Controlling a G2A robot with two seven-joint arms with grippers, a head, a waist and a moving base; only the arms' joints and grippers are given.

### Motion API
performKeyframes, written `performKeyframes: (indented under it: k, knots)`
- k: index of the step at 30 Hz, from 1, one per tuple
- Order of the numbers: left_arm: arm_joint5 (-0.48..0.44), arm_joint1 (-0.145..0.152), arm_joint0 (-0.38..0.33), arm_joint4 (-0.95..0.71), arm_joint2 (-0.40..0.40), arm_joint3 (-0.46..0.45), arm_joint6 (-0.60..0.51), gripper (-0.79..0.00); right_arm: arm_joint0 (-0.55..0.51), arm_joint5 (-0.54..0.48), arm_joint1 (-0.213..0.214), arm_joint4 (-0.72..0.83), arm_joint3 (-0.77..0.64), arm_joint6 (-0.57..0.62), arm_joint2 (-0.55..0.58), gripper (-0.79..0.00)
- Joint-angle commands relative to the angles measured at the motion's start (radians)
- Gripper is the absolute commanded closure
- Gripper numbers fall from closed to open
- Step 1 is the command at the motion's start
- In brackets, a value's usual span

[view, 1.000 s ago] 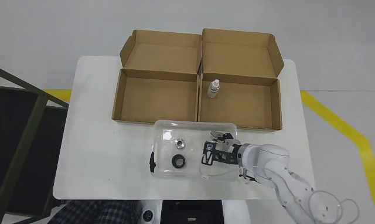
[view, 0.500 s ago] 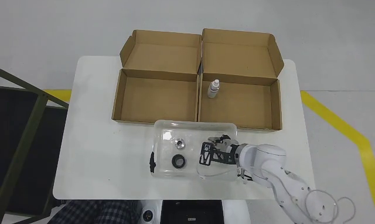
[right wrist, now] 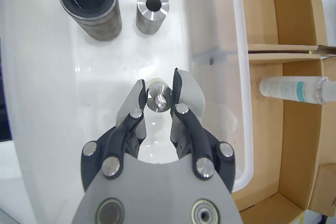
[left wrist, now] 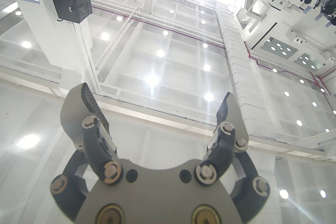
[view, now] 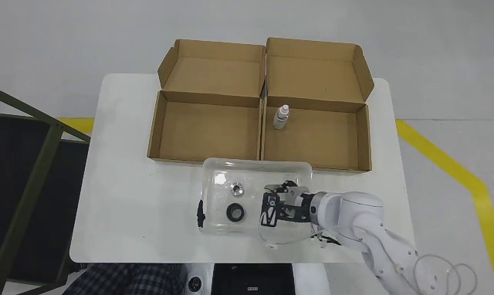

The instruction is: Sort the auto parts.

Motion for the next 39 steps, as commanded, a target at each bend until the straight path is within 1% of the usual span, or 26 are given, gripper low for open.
performKeyframes:
  k: [1, 5, 11, 15, 17, 19, 21, 23, 27, 32, 35, 39]
  knots:
    - [0.000, 0.000, 0.000, 0.000, 0.000, 0.000, 0.000, -0.785, 0.002, -0.008, 0.000, 0.024, -0.018, -0.019, 0.000, 0.000]
    - [0.000, 0.000, 0.000, 0.000, 0.000, 0.000, 0.000, -0.785, 0.013, -0.005, -0.001, 0.067, -0.035, -0.055, 0.007, 0.000]
    - [0.000, 0.000, 0.000, 0.000, 0.000, 0.000, 0.000, -0.785, 0.030, 0.052, -0.007, 0.129, -0.034, -0.155, 0.013, 0.000]
    - [0.000, 0.000, 0.000, 0.000, 0.000, 0.000, 0.000, -0.785, 0.039, 0.087, -0.013, 0.235, -0.018, -0.237, 0.026, 0.000]
    - [0.000, 0.000, 0.000, 0.000, 0.000, 0.000, 0.000, -0.785, 0.041, 0.146, -0.016, 0.279, -0.013, -0.278, 0.050, 0.000]
    - [0.000, 0.000, 0.000, 0.000, 0.000, 0.000, 0.000, -0.785, 0.035, 0.175, -0.018, 0.325, -0.009, -0.321, 0.064, 0.000]
    - [0.000, 0.000, 0.000, 0.000, 0.000, 0.000, 0.000, -0.785, 0.029, 0.184, -0.019, 0.366, -0.006, -0.353, 0.078, 0.000]
    - [0.000, 0.000, 0.000, 0.000, 0.000, 0.000, 0.000, -0.785, 0.026, 0.184, -0.019, 0.415, 0.001, -0.375, 0.095, 0.000]
    - [0.000, 0.000, 0.000, 0.000, 0.000, 0.000, 0.000, -0.785, 0.023, 0.153, -0.018, 0.541, 0.013, -0.397, 0.124, 0.000]
    - [0.000, 0.000, 0.000, 0.000, 0.000, 0.000, 0.000, -0.785, 0.022, 0.100, -0.013, 0.710, 0.024, -0.386, 0.159, 0.000]
    - [0.000, 0.000, 0.000, 0.000, 0.000, 0.000, 0.000, -0.785, 0.019, 0.084, -0.009, 0.783, 0.011, -0.379, 0.193, 0.000]
    - [0.000, 0.000, 0.000, 0.000, 0.000, 0.000, 0.000, -0.785, 0.009, 0.089, -0.005, 0.843, -0.005, -0.376, 0.236, 0.000]
